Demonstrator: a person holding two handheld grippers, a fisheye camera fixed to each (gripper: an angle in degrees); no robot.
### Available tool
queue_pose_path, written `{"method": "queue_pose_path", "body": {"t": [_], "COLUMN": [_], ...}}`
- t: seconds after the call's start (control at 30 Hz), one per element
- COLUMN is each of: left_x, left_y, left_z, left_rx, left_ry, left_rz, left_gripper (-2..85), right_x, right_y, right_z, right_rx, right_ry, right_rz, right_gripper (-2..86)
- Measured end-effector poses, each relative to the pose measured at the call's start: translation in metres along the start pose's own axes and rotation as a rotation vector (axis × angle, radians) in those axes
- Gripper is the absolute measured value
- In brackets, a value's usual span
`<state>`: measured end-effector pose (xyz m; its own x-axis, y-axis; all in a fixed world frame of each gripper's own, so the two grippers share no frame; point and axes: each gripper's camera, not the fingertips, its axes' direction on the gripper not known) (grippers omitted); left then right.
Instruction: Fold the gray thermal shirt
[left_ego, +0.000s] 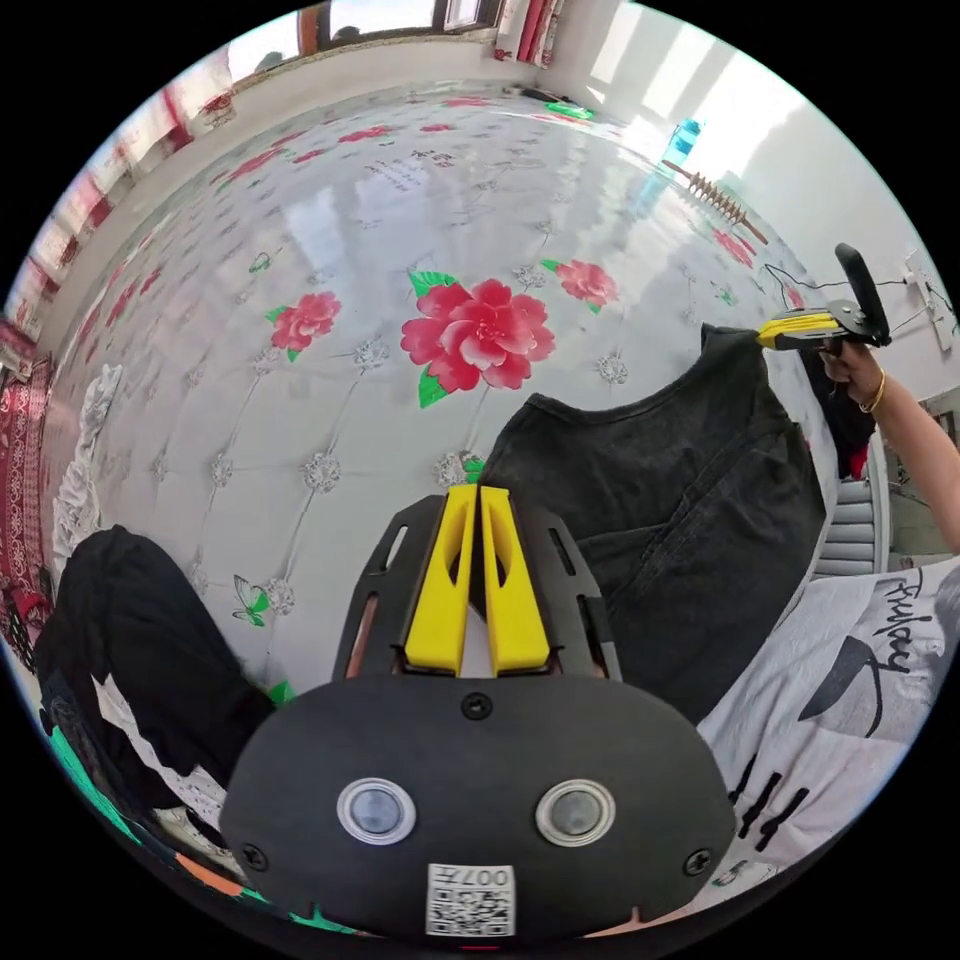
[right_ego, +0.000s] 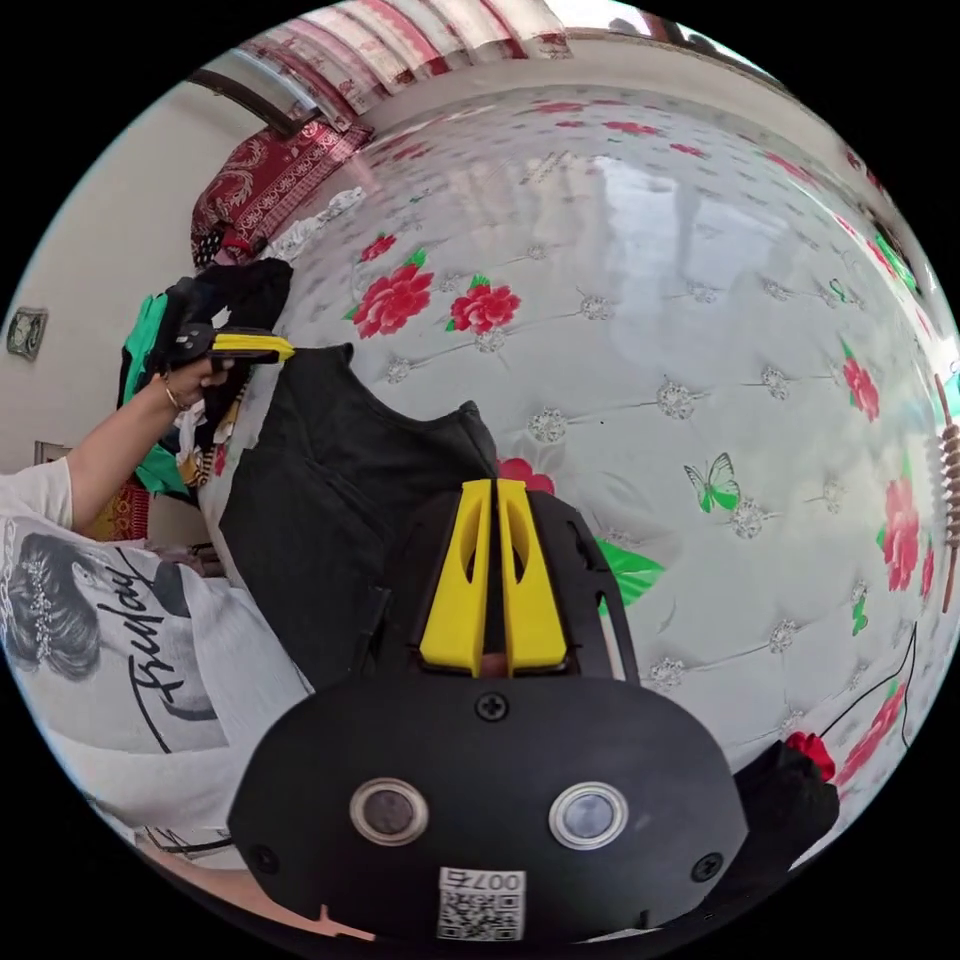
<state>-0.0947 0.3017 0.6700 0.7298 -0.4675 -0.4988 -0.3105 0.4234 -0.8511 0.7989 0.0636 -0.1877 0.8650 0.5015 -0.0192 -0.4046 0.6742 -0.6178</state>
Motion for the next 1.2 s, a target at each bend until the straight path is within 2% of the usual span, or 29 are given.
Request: {"method": "queue_pose_path", "body": {"t": [0.13,0.3,0.4,0.53,0.6,0.7,0.83,0.93,1.07,1.13,1.2], "left_x": [0.036,0.085,0.112,0.144,0.155,0.165,0.136,0.114,0.102,0.099,0.095], "left_y": [0.05,0.131,0.179,0.222,0.23,0.235,0.227,0.214,0.196,0.189,0.189], "left_z": [-0.043,-0.067,-0.045,0.022,0.027,0.006,-0.01,-0.012,0.017,0.045,0.044], "left_rx": [0.064,0.103,0.034,-0.211,-0.246,-0.16,-0.046,0.022,-0.057,-0.168,-0.141], "left_ry": [-0.042,-0.056,-0.052,-0.095,-0.146,-0.153,-0.153,-0.114,-0.06,-0.008,-0.006], "left_rz": [0.07,0.089,0.089,0.114,0.142,0.16,-0.016,-0.128,-0.144,-0.143,-0.156], "left_gripper": [-1.0,-1.0,-0.9,-0.9,-0.9,-0.9,-0.7,0.1,1.4,1.6,1.1], "right_x": [-0.037,-0.094,-0.119,-0.121,-0.122,-0.127,-0.116,-0.098,-0.083,-0.082,-0.082], "right_y": [0.037,0.107,0.15,0.189,0.196,0.199,0.195,0.186,0.17,0.164,0.159], "right_z": [-0.04,-0.049,-0.018,0.062,0.078,0.063,0.036,0.043,0.078,0.088,0.089], "right_rx": [0.054,0.038,-0.058,-0.239,-0.287,-0.201,-0.038,-0.006,-0.045,-0.087,-0.098], "right_ry": [-0.039,0.057,0.094,0.04,0.034,0.076,0.135,0.095,0.018,0.059,0.101], "right_rz": [-0.103,-0.175,-0.162,-0.022,0.014,0.038,0.146,0.261,0.368,0.389,0.378], "right_gripper": [-0.2,-0.2,-0.2,-0.2,-0.2,0.0,1.0,2.4,2.7,2.0,1.6]}}
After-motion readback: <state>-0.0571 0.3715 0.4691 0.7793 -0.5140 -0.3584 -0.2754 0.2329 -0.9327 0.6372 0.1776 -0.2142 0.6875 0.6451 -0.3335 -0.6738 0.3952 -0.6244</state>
